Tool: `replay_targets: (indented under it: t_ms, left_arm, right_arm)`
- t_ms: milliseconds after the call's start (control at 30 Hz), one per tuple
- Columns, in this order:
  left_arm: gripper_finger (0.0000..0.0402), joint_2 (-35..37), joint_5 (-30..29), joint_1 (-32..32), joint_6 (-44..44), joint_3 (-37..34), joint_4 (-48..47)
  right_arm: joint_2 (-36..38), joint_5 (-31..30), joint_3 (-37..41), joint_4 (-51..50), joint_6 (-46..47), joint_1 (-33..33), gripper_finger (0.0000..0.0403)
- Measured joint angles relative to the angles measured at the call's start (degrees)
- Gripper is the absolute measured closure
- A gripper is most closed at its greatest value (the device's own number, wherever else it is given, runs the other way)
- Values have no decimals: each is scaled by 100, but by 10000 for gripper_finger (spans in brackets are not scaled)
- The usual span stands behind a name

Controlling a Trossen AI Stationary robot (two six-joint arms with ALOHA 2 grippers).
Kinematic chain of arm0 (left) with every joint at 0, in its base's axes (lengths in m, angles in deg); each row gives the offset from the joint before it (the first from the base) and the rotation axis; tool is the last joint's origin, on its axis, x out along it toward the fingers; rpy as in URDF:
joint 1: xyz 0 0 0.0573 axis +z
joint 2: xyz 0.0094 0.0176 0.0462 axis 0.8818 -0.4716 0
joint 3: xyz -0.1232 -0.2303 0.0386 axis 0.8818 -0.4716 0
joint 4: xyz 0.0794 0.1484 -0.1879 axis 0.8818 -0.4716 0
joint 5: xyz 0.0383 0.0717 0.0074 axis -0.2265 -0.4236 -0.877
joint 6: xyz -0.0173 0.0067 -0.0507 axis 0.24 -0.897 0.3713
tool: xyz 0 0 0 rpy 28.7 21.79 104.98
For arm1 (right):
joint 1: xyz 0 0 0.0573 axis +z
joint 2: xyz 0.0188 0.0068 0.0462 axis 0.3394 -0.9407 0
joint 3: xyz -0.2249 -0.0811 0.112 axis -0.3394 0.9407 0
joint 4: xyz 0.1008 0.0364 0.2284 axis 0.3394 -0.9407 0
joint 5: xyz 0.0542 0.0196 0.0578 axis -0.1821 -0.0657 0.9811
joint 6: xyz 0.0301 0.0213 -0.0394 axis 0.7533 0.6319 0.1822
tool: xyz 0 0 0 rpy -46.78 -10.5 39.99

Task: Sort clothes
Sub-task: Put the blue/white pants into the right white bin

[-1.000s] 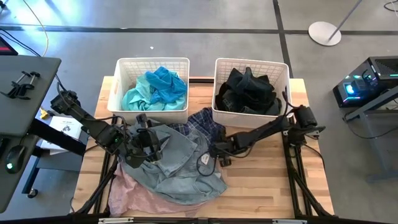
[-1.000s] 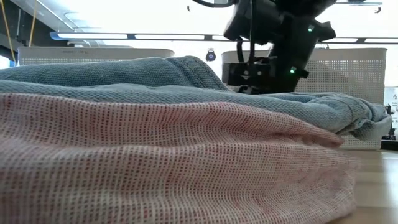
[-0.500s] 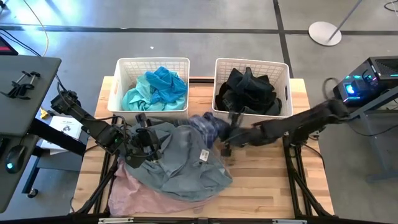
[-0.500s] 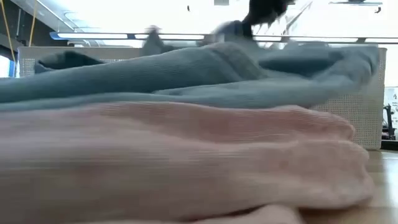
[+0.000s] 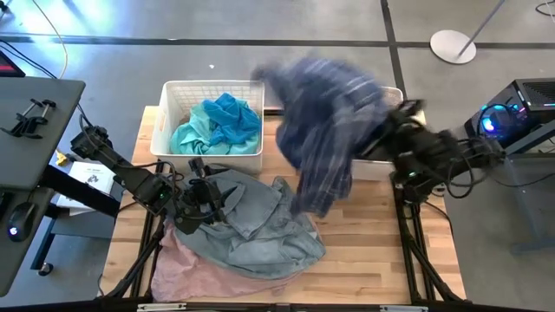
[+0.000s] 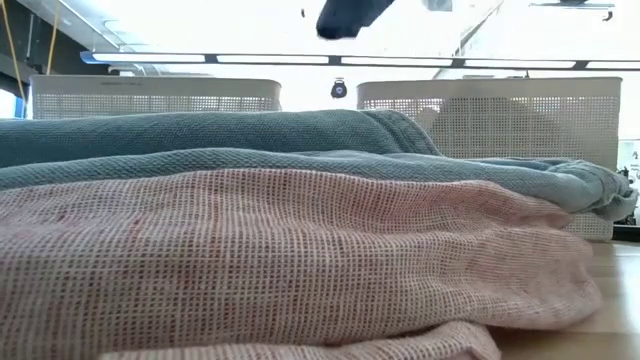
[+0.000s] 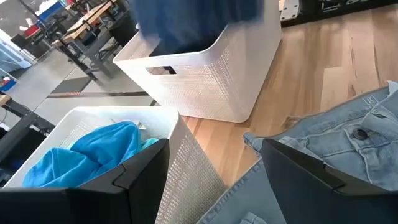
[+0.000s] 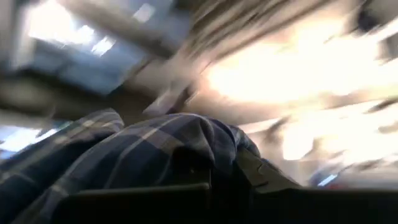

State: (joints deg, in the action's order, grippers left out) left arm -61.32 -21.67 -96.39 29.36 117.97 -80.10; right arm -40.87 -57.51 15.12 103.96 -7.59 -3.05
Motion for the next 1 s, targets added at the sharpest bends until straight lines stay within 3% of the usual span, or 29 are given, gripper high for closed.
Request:
replay_targets:
  t_ms: [133,233,333,467,567,667,700,767,867,933,1000]
  left_arm:
    - [154,0,-2,0,-1,0,-2]
    - [154,0,-2,0,-28,0,-1]
    - [154,0,-2,-2,-56,-1,-2]
    - [154,0,-2,-2,-91,-2,0]
    - [154,0,-4,-1,-95,0,0]
    - [154,0,-4,-2,-95,0,0]
    - [154,0,-2,-2,-95,-2,0]
    - [154,0,27,0,-95,0,0]
    - [154,0,44,-2,-154,-1,23]
    - [154,0,39,-2,-205,-1,104]
    - [154,0,37,-2,-257,0,158]
  right_arm:
    - [172,-246,-8,1291,-1824,-227,398]
    - [351,-1008,-5,1142,-2260,-547,399]
    - [515,-2248,-2,423,-2297,-848,400]
    - [549,-3828,-2,-1442,-1296,-1298,400]
    - [544,-3953,5,-3989,794,-1555,401]
    - [571,-3095,5,-6899,3689,-1984,402]
    - [576,-2442,5,-7755,4763,-2221,402]
    - [538,-533,5,-9122,6396,-2926,402]
    - [208,1837,6,-10479,7438,-3941,402]
    - [-105,2501,147,-10833,7667,-4381,402]
    - [-410,2788,332,-10798,7638,-4670,402]
